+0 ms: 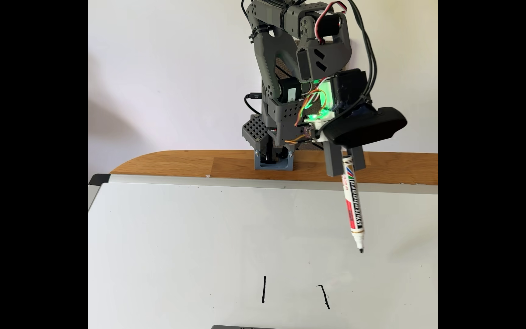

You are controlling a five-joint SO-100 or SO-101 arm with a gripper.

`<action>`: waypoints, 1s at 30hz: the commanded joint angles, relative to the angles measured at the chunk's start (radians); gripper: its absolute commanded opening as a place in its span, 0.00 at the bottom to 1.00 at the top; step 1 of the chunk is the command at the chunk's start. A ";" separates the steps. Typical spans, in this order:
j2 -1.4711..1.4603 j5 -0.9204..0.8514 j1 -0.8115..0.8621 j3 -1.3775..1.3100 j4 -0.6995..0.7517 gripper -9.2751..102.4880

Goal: Draw a face

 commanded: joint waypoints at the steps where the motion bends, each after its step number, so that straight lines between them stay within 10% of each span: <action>1: 0.049 0.008 0.009 -0.011 -0.087 0.07; 30: 0.115 -0.006 0.011 0.121 -0.038 0.07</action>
